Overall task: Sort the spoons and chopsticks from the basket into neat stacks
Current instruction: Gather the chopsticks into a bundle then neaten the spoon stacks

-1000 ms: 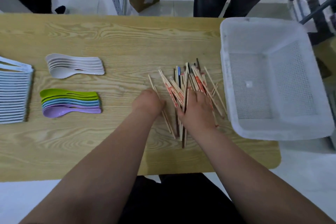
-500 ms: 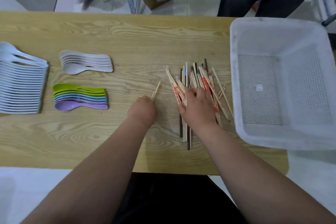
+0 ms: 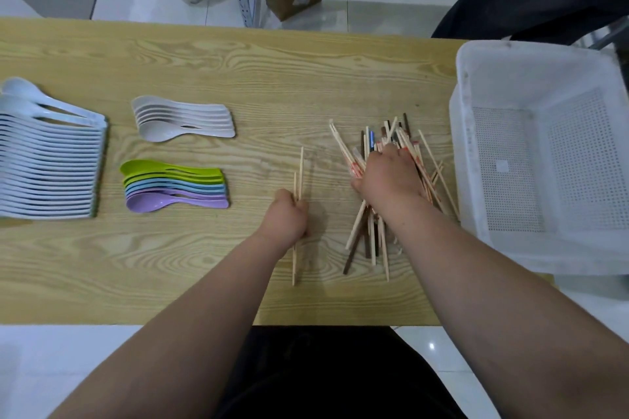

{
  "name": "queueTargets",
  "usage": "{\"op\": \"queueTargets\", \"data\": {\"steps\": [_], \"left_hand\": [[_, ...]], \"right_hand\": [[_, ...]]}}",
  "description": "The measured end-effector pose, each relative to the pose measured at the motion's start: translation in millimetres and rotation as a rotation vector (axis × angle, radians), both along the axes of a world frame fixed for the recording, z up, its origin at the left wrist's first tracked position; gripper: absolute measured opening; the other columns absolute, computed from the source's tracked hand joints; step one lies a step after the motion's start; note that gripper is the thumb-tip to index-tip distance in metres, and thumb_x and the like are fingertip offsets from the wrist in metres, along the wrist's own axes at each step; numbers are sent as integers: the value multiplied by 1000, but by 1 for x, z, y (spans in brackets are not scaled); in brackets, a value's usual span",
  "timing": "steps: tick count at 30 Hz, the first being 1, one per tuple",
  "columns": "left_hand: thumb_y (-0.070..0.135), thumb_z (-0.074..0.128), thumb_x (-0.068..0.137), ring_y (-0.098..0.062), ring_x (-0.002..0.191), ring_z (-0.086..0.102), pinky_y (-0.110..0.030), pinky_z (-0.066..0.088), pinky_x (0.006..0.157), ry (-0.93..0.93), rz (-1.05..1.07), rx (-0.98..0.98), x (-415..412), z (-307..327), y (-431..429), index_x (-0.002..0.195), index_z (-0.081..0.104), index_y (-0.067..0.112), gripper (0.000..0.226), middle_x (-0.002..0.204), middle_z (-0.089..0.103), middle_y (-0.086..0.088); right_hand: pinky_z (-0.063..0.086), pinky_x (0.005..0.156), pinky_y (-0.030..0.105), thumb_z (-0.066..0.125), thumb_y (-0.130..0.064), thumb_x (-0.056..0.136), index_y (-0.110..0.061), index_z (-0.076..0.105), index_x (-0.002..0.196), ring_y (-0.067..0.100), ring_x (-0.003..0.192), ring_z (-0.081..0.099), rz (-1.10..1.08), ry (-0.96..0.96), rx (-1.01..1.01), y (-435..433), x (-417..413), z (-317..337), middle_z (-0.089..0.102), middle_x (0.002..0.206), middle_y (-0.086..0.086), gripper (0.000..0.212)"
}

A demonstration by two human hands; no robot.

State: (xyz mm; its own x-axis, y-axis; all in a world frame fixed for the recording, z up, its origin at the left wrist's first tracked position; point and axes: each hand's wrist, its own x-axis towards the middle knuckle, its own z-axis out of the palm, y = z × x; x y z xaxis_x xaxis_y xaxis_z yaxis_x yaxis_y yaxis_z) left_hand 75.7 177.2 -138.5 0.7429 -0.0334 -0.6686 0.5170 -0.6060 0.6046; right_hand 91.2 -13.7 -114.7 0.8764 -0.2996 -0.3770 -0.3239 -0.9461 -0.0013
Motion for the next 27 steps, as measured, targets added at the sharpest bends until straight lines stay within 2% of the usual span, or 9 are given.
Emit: {"op": "queueTargets", "data": {"steps": [2,5,9,12,15,20,22,24,27], "left_hand": [[17,42,99,-27,69,58,-33,48,63,17,33,-40,0,-1,3,106,47,3,16,82,61,-15],[22,46,100,-26,72,57,-42,53,74,31,83,-125,1,-5,6,107,50,4,20,82,59,-10],[32,51,98,-26,72,55,-47,55,80,51,146,-194,6,-10,15,101,56,10,22,79,57,-7],[22,51,99,-25,71,55,-43,53,73,67,199,-268,9,-9,20,92,56,15,12,79,58,-7],[10,46,98,-21,67,53,-34,48,64,94,235,-333,11,-8,22,90,55,16,14,79,57,-5],[3,41,95,-18,62,50,-30,44,57,127,236,-379,15,-9,25,91,55,17,20,79,57,-2],[4,44,95,-17,61,49,-29,44,57,121,211,-393,15,-8,25,95,56,17,18,81,59,-1],[9,49,97,-16,62,50,-29,45,59,111,185,-418,15,-8,24,101,58,14,12,86,62,-2],[17,53,99,-18,68,52,-33,46,66,117,163,-425,14,-8,22,109,59,10,14,92,65,-3]], "right_hand": [[42,98,37,67,-41,86,-11,63,120,31,119,50,-18,20,-6,6,2,1,52,128,11,46],[44,95,38,66,-34,86,-12,65,118,30,119,50,-16,52,-15,16,6,2,52,128,10,38],[45,92,38,61,-29,89,-11,66,119,29,116,51,34,96,-68,29,12,5,53,126,9,36],[44,92,38,62,-36,88,-12,67,120,28,116,52,48,138,-86,36,14,7,53,125,7,41],[44,93,38,63,-41,86,-13,69,116,28,116,52,54,141,-65,42,16,8,54,123,7,41],[41,79,33,62,-40,87,-17,72,108,28,104,55,68,105,-30,51,20,19,51,107,5,33],[47,79,33,63,-43,87,-19,74,108,28,101,58,48,102,19,53,23,25,53,108,5,34],[50,77,30,64,-43,86,-21,76,104,27,92,60,18,82,113,55,27,34,54,96,2,31],[43,62,26,66,-36,88,-20,73,79,23,78,60,-37,70,273,54,33,48,50,71,-4,20]]}}
